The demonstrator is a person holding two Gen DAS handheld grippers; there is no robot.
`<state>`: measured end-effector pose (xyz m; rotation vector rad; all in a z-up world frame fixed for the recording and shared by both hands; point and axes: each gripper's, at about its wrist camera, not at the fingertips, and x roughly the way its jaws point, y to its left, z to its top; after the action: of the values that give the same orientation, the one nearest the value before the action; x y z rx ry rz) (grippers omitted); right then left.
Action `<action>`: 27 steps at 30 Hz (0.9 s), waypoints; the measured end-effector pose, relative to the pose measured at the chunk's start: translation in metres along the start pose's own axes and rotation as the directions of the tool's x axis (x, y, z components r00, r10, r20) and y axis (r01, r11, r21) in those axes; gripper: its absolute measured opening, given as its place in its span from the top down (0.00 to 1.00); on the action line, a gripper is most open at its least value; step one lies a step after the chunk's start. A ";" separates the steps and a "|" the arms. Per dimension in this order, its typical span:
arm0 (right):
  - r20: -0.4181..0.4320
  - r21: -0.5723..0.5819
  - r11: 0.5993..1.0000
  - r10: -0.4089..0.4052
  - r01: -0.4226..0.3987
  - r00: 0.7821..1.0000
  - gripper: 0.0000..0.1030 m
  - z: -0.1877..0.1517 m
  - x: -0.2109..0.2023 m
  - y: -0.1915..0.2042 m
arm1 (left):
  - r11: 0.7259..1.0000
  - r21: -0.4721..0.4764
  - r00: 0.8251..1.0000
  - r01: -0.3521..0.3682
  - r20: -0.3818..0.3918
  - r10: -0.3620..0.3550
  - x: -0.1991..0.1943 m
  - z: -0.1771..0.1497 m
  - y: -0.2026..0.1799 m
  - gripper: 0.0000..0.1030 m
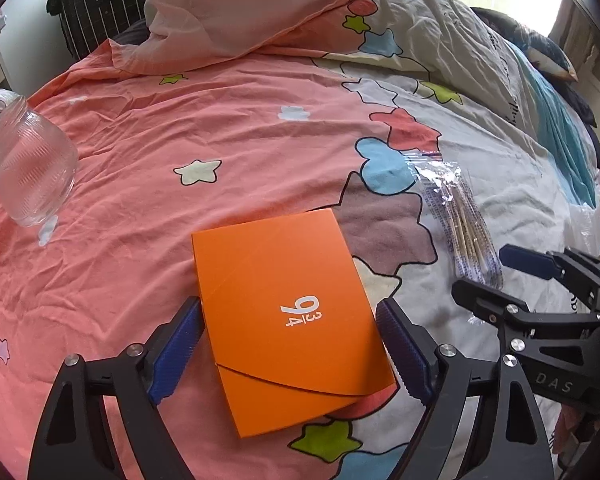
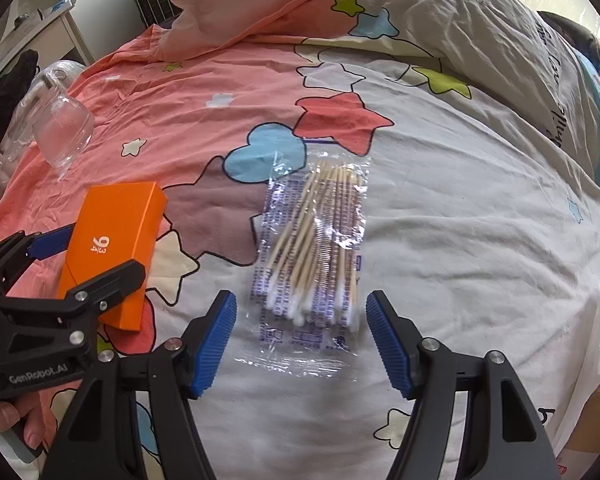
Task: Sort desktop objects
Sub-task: 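Position the open right tool around the cotton swab pack and close it, then lift the cotton swab pack with the right tool and carry it over the box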
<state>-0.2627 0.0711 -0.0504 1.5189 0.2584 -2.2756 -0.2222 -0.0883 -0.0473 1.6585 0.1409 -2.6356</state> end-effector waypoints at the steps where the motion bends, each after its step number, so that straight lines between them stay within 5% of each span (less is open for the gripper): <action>1: -0.001 -0.001 1.000 -0.002 0.002 1.000 0.38 0.001 0.001 0.001 | 1.000 0.002 1.000 -0.002 0.002 0.002 0.000 -0.001 0.000 0.15; 15: -0.010 -0.014 0.999 -0.031 0.031 0.999 0.38 0.007 0.010 0.010 | 1.000 -0.019 1.000 0.017 0.009 -0.016 -0.008 -0.006 0.011 0.16; 21: -0.012 -0.018 1.000 -0.006 0.006 1.000 0.71 0.004 0.005 0.012 | 1.000 -0.008 1.000 0.022 0.018 -0.022 -0.016 -0.009 0.010 0.16; 27: 0.011 -0.042 0.999 0.018 -0.017 1.000 0.76 -0.004 -0.015 0.020 | 1.000 0.001 0.999 0.028 0.034 -0.028 -0.027 -0.011 0.010 0.16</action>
<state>-0.2455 0.0578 -0.0372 1.4814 0.2865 -2.2505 -0.1999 -0.0983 -0.0284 1.6222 0.1640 -2.6830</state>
